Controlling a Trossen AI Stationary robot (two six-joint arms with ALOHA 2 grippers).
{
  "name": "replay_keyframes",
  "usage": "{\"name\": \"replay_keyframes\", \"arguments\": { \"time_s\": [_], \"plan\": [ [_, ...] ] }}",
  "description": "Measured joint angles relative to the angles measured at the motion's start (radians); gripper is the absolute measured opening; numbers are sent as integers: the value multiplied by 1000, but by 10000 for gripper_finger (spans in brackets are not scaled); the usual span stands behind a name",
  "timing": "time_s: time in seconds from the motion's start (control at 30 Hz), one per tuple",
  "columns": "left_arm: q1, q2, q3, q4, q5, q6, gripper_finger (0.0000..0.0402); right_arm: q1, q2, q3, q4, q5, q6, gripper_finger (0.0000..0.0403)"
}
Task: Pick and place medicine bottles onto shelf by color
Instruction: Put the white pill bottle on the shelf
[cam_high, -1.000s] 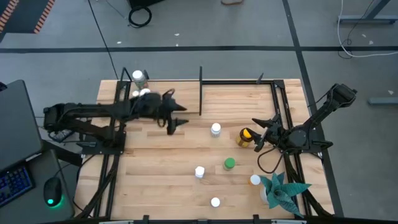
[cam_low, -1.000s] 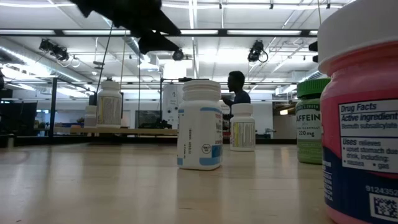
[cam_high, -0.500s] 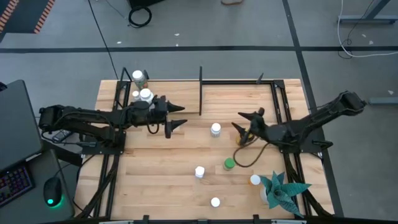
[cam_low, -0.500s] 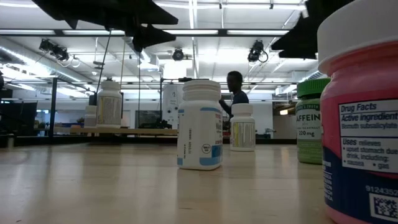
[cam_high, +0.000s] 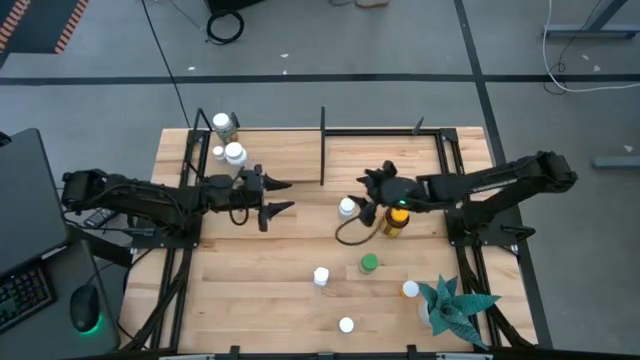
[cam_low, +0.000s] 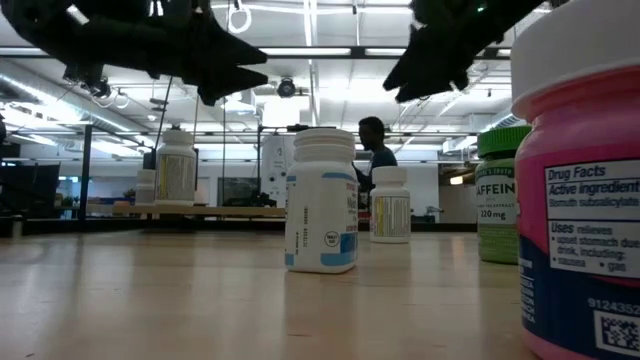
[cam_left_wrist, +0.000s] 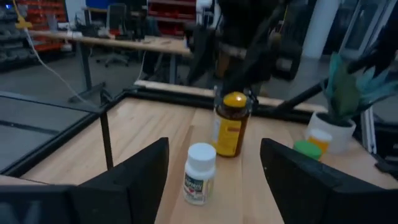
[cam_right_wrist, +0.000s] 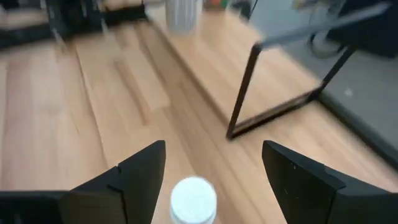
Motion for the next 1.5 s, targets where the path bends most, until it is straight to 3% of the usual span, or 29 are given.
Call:
{"name": "replay_keyframes", "arguments": {
  "time_s": [0.27,0.43,0.7,1.0,1.5],
  "plan": [
    [-4,-12,-17,35,0,-71,233,-45,167,175,-167,-111,3,274],
    [-43,-12,-17,9,2,-63,226,-72,268,310,-362,-165,28,276],
    [-77,-19,-15,-8,1,-37,226,-104,425,482,-616,-268,101,308],
    [-81,-19,-16,-55,1,-33,212,-110,531,506,-670,-319,141,339],
    [-81,-19,-16,-96,1,-33,197,-146,534,505,-653,-310,170,350]
  ]
}}
